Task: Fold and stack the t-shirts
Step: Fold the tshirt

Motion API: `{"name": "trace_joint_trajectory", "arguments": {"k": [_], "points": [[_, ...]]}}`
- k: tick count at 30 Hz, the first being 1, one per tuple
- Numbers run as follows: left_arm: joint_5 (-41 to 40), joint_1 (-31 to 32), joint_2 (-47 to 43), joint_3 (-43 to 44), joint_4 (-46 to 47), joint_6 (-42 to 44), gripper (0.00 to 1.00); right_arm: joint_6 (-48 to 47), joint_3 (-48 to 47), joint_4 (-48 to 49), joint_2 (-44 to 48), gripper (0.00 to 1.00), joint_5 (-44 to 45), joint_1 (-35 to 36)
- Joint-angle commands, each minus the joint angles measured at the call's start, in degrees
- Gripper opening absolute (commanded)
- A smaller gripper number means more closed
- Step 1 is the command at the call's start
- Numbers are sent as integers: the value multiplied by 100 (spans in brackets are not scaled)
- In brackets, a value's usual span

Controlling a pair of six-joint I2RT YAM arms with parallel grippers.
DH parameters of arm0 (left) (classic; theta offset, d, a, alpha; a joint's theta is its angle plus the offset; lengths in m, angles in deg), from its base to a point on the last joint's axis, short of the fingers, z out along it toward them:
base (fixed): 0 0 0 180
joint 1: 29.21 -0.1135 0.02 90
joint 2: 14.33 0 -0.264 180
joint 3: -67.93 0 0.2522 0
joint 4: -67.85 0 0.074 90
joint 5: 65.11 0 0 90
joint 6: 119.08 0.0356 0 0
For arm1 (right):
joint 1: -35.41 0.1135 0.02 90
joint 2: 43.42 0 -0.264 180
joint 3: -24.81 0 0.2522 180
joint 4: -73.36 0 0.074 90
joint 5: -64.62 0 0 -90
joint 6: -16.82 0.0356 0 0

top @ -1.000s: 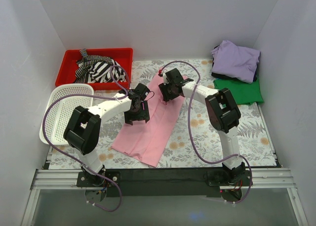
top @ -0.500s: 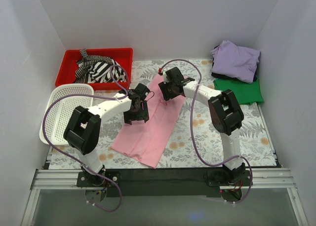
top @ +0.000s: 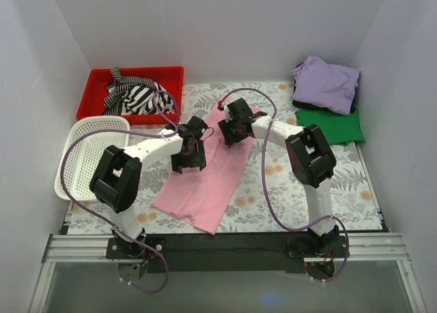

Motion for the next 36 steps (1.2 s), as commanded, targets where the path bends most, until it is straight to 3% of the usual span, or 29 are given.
{"name": "trace_joint_trajectory", "arguments": {"k": [1,12,20,31,36], "points": [[-28,-23,17,117,24,33,68,223,-7,-21,-134,57,301,26],[1191,82,184,-735,612,-143,67,532,-1096,-680,-1101,57,513,-299],[1755,574,421,-481,779,-178,67,321,-2476,-1276,-1927,57,346,-369],[1633,1268,421,-50,797,-556,66,172,-3321,-1515,-2060,58,241,-466],[1159,1348,351,161,735,-644,66,48,-3383,-1498,-1946,58,443,-492]]}}
